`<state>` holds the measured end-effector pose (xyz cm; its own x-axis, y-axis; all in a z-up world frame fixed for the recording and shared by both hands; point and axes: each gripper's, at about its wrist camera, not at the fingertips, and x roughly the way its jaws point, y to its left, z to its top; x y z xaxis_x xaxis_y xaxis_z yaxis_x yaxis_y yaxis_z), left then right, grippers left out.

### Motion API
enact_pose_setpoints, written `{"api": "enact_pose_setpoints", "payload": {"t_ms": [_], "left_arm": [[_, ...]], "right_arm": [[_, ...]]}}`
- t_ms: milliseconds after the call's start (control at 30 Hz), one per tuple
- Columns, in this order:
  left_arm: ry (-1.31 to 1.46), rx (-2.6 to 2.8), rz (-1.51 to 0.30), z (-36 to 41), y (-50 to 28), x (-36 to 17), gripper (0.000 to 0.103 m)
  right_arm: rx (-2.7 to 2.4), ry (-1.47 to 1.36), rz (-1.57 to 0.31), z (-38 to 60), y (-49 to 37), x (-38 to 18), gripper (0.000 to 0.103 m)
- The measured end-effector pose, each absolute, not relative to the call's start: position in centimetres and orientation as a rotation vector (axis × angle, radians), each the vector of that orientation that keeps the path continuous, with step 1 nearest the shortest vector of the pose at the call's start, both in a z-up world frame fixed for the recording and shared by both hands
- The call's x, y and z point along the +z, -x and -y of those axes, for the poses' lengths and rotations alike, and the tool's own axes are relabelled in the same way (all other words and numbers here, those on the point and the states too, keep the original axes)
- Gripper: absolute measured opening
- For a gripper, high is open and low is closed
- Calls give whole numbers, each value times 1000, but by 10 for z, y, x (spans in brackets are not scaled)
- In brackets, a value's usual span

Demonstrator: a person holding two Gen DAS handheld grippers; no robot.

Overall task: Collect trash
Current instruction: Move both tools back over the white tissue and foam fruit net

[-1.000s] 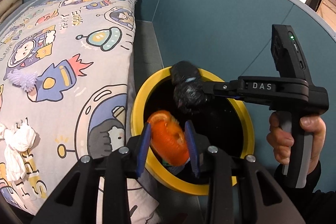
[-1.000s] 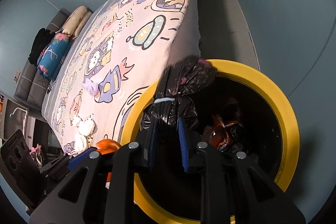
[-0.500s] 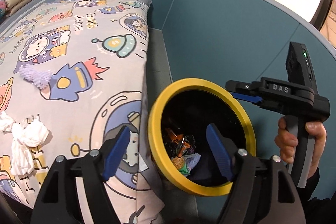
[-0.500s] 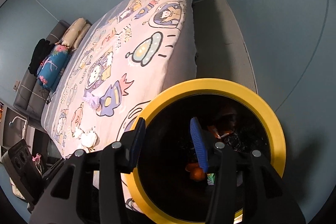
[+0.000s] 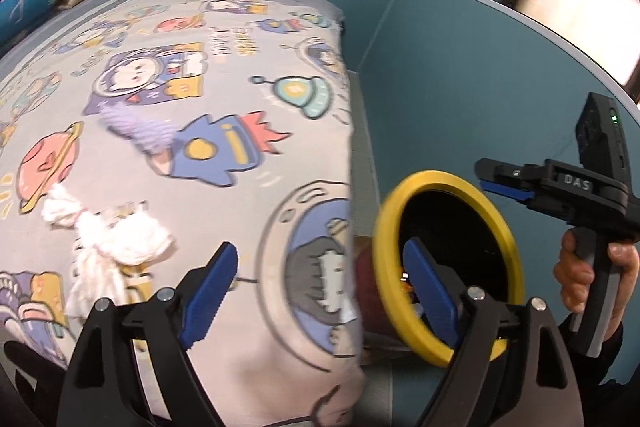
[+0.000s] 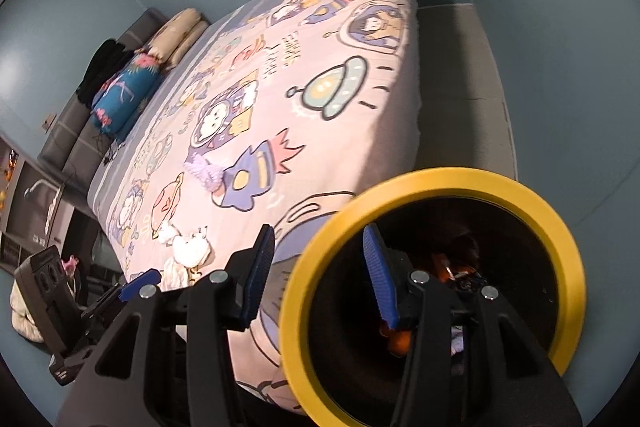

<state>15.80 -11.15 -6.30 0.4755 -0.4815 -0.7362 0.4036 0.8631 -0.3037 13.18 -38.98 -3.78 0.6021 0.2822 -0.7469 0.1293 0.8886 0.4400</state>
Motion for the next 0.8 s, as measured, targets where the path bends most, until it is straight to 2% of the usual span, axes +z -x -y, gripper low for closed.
{"api": "enact_pose_setpoints", "payload": {"t_ms": [533, 633, 800], "left_arm": [[169, -354, -943, 23, -176, -78, 84], [174, -316, -950, 9, -180, -82, 84], [194, -256, -953, -16, -186, -89, 85]], "right_arm": [[230, -390, -1007, 313, -189, -42, 53], [250, -365, -1027, 298, -201, -46, 58], [277, -323, -1063, 271, -226, -56, 61]]}}
